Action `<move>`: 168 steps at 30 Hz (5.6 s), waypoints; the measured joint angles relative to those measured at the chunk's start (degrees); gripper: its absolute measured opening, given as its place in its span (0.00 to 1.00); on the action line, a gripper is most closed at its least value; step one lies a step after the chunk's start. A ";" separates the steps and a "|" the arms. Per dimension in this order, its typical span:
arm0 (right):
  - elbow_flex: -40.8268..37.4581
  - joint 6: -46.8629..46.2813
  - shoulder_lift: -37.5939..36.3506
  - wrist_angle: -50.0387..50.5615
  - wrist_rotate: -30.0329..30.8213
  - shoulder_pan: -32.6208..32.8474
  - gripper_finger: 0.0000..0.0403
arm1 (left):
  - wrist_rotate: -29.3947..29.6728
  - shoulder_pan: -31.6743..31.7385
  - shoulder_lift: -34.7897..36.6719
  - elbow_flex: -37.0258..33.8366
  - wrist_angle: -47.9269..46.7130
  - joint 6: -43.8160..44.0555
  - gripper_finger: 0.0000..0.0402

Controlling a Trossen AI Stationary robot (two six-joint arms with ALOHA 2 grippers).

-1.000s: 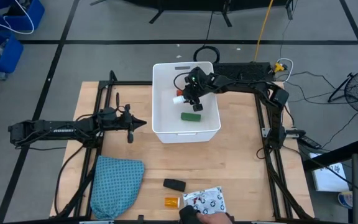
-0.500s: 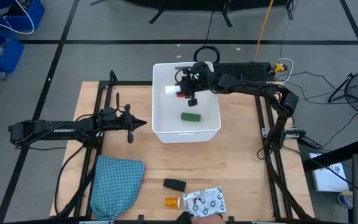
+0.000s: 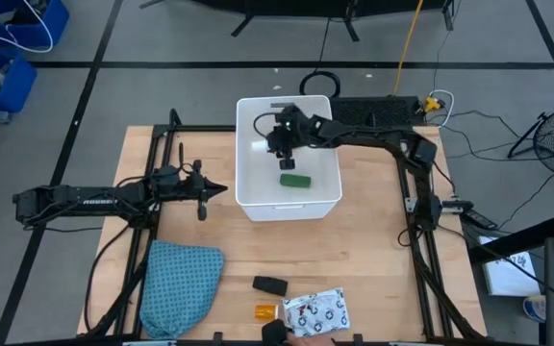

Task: Pick & place medical supplies in basket/bin
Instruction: Put the white medicine bottle into the white bin, then put the black bandage into the white bin

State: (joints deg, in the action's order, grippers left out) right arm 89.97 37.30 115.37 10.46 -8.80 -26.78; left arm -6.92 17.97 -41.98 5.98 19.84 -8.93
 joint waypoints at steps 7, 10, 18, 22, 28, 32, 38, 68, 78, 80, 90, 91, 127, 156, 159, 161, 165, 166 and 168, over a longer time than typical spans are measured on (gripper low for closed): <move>0.04 -0.55 3.76 4.61 0.06 0.02 0.38 | 0.00 -0.02 0.00 0.00 -0.22 0.04 0.02; 0.04 -0.39 5.46 5.69 -0.04 0.02 0.38 | -0.05 -0.01 0.00 0.00 -0.29 0.04 0.02; 0.07 0.81 6.65 8.08 -0.17 -0.24 0.39 | -0.07 0.01 0.00 0.00 -0.26 0.44 0.02; 0.02 0.91 6.12 7.77 1.23 -0.24 0.42 | -0.06 0.01 0.00 0.00 -0.16 0.46 0.02; 0.00 1.24 4.28 6.38 3.06 -0.22 0.51 | -0.10 0.00 0.00 0.00 -0.26 1.10 0.02; 0.00 0.67 2.57 6.44 2.90 -0.22 0.56 | -0.16 -0.02 0.00 0.00 -0.31 1.14 0.02; -0.04 1.02 -1.63 6.80 8.86 0.36 0.58 | -0.26 0.01 0.00 0.00 -0.32 1.18 0.02; -47.46 -26.01 -69.53 -12.37 -5.91 5.96 0.00 | -0.04 -0.01 0.00 0.00 -1.73 2.14 0.02; -69.32 -34.75 -78.75 -34.93 -7.45 6.34 0.00 | -0.02 0.01 0.00 0.00 -1.77 1.90 0.02; -72.44 -35.01 -78.88 -38.43 -8.60 7.60 0.00 | -0.04 0.01 0.00 0.00 -1.78 1.93 0.02; -86.58 -32.49 -79.14 -62.94 -4.83 7.21 0.00 | -0.03 0.01 -0.02 0.00 -3.07 5.31 0.02; -86.66 -32.50 -79.25 -62.52 -4.85 6.69 0.00 | -0.06 -0.02 -0.02 0.00 -2.63 6.06 0.02; -86.95 -41.57 -78.96 -58.62 -5.31 4.72 0.00 | 21.95 -48.58 -52.98 56.83 -30.49 22.16 0.27; -86.97 -41.16 -78.83 -56.41 -9.57 5.13 0.00 | 6.99 -43.61 -70.40 59.52 -32.67 21.03 0.98; -86.97 -41.16 -78.81 -56.08 -9.55 5.13 0.00 | 6.23 -43.19 -69.76 59.41 -33.13 20.49 0.95; -86.97 -41.17 -78.81 -56.02 -9.55 5.13 0.00 | 5.01 -42.77 -69.51 59.35 -33.26 20.13 0.89; -86.97 -41.18 -78.81 -55.65 -9.56 5.15 0.00 | 2.82 -42.23 -69.20 59.28 -33.67 20.11 0.69; -86.97 -41.18 -78.81 -55.59 -9.55 5.13 0.00 | 2.22 -42.09 -69.20 59.28 -33.67 20.09 0.63; -86.97 -41.17 -78.81 -55.54 -9.56 5.14 0.00 | 0.95 -41.93 -69.20 59.25 -33.61 19.58 0.51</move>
State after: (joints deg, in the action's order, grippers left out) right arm 3.01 -3.87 36.56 -45.08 -18.36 -21.64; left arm -5.97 -23.95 -111.18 65.23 -13.76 10.65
